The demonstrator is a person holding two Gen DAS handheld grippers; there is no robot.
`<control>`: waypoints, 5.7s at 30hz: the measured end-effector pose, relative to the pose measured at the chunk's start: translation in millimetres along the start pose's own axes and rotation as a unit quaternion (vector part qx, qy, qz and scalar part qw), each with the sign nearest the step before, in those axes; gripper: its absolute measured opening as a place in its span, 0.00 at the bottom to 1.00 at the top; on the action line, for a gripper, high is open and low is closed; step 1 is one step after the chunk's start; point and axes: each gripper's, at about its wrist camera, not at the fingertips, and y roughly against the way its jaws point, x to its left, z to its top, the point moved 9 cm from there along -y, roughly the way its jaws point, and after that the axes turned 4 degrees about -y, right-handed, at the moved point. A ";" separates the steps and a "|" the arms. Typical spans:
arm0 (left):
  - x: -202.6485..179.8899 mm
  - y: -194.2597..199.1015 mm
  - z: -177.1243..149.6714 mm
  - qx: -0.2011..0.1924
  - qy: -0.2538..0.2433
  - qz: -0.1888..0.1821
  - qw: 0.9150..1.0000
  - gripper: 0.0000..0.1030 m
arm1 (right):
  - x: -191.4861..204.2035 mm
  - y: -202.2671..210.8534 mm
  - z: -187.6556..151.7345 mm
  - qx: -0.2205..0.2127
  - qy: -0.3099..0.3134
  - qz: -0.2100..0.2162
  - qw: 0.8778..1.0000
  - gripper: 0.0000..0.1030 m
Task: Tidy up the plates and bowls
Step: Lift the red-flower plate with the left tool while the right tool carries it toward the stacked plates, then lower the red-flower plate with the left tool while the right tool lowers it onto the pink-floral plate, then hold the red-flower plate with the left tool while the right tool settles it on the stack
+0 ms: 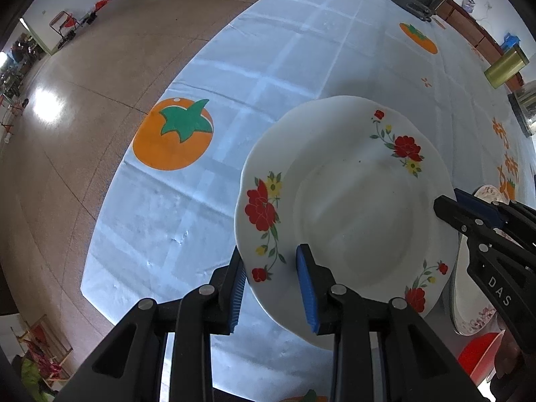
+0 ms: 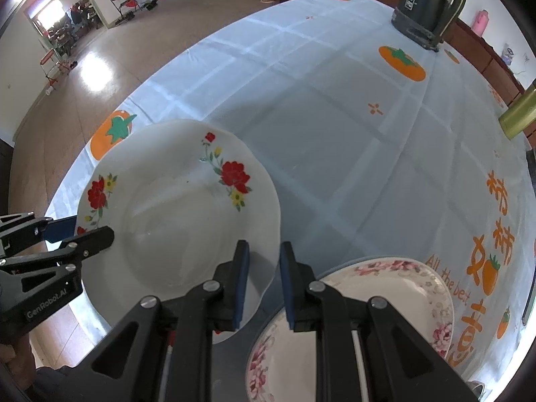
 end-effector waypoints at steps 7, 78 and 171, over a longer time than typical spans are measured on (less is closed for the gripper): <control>0.7 4.8 -5.8 -0.003 0.000 0.002 1.000 0.32 | 2.6 4.9 -2.3 -0.003 0.002 0.002 1.000 0.18; -108.6 48.0 -21.6 -0.034 -0.125 -0.020 0.991 0.31 | -84.7 81.6 -68.5 -0.051 -0.086 -0.034 0.994 0.18; -193.5 7.0 -22.9 -0.002 -0.215 -0.039 0.976 0.31 | -163.6 66.3 -117.8 -0.009 -0.164 -0.065 0.984 0.18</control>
